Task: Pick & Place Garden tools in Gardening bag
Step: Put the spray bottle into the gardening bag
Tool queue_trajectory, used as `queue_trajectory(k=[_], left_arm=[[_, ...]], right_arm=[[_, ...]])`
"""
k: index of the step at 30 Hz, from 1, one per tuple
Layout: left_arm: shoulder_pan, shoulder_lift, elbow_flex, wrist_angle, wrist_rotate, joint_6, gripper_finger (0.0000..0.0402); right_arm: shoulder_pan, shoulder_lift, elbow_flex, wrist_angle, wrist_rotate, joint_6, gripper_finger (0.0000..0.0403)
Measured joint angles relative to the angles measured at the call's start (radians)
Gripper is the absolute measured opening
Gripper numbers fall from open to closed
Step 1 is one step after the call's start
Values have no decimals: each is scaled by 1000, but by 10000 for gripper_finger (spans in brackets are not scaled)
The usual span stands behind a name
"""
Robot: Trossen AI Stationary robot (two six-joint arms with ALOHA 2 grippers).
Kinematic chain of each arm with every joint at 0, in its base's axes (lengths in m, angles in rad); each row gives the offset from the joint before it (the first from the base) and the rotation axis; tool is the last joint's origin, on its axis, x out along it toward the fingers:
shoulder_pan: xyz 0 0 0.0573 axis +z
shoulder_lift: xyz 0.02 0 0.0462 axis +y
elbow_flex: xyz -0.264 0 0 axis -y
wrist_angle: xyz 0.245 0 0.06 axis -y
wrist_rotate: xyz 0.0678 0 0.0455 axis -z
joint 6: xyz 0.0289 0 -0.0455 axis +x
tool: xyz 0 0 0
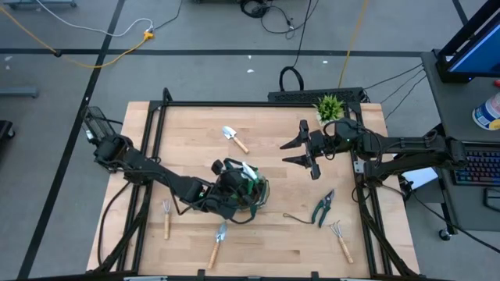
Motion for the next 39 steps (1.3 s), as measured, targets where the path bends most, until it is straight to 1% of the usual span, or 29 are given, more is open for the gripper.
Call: queue_trajectory(k=[3,7,11,22,28,32,39], left_arm=[[0,0,0,-4,4,9,207],[0,0,0,-4,6,50,207],[0,-1,0,-8,6,59,207],[-2,-106,0,-7,9,138,209],[-5,-162,0,-34,41,138,209],[-8,-166,0,-59,49,126,209],[-20,-166,0,-113,51,56,209]], right_arm=[[0,0,0,0,0,0,171],[0,0,0,0,0,0,171],[0,0,0,0,0,0,171],[0,0,0,0,0,-2,171],[0,0,0,0,0,-8,171],[0,0,0,0,0,-8,171],[-2,0,0,0,0,-8,171]])
